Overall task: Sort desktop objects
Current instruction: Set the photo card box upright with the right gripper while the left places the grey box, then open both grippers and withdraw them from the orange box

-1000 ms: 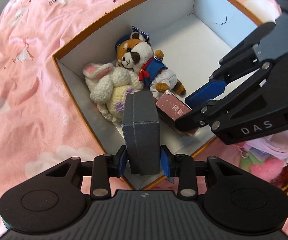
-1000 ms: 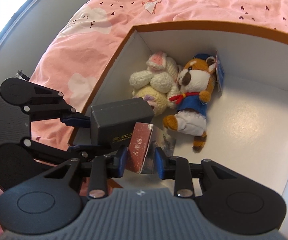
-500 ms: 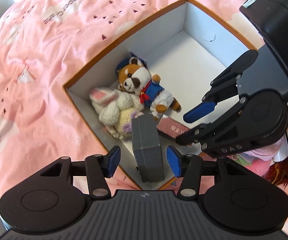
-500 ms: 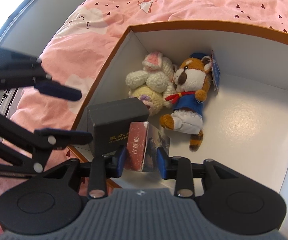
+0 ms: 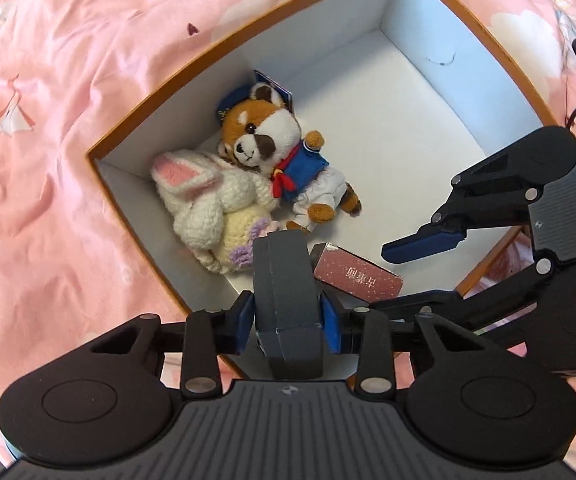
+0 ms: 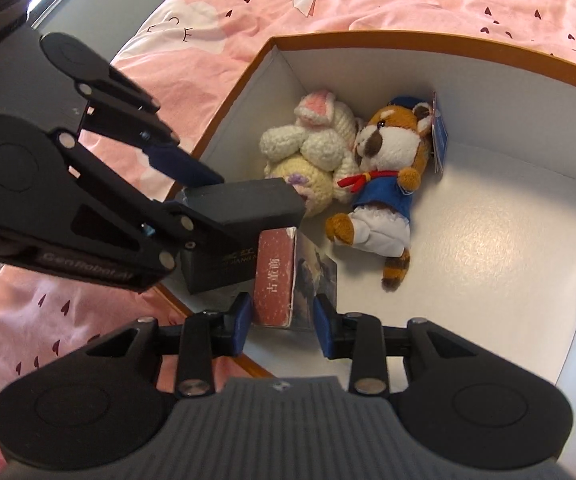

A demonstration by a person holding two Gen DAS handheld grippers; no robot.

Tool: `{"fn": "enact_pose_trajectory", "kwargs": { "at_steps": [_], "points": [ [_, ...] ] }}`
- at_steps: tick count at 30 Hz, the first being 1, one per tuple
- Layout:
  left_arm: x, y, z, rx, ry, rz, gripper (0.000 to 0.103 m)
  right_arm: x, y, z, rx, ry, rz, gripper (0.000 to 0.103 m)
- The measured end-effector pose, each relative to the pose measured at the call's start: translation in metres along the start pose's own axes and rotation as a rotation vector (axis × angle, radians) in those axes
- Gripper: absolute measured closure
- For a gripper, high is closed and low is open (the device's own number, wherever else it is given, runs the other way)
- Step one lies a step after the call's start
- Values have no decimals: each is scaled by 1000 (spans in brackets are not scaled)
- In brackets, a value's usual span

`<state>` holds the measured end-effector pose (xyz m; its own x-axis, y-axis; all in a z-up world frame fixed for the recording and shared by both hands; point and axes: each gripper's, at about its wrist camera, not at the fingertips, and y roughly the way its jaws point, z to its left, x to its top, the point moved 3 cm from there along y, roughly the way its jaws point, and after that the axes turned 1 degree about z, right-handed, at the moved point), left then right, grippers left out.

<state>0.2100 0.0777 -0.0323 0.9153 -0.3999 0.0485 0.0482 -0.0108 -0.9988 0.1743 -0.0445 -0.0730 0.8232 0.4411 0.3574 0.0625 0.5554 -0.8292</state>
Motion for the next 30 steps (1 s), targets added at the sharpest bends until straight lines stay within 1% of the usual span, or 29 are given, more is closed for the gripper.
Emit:
{"fn": "enact_pose_trajectory", "kwargs": {
  "at_steps": [3, 7, 10, 12, 13, 16, 19, 21, 23, 25, 30],
  "points": [
    [-10, -8, -2, 14, -16, -61, 63, 2, 4, 0, 1, 11, -3, 66],
    [-30, -20, -11, 77, -41, -186, 63, 2, 10, 0, -5, 25, -3, 65],
    [-47, -18, -19, 101, -100, -252, 63, 2, 13, 0, -12, 41, -1, 65],
    [-57, -14, -22, 123, -137, -280, 64, 3, 14, -1, -11, 59, -2, 67],
    [-61, -12, -23, 133, -159, -287, 63, 3, 14, -1, -12, 66, -2, 67],
    [-70, -6, -24, 115, -226, -293, 64, 3, 13, -2, -18, 90, -1, 68],
    [-75, -7, -27, 133, -263, -307, 64, 3, 14, -4, -15, 134, 0, 68],
    [-75, -7, -24, 116, -305, -304, 64, 2, 13, -6, 2, 175, -3, 69],
    [-75, -7, -21, 95, -329, -297, 64, 2, 14, -8, 36, 223, -4, 71],
    [-76, -8, -18, 76, -334, -291, 63, 3, 15, -10, 53, 257, -14, 73],
    [-78, -11, -15, 35, -326, -289, 60, 8, 15, -6, 36, 267, -31, 74]
  ]
}}
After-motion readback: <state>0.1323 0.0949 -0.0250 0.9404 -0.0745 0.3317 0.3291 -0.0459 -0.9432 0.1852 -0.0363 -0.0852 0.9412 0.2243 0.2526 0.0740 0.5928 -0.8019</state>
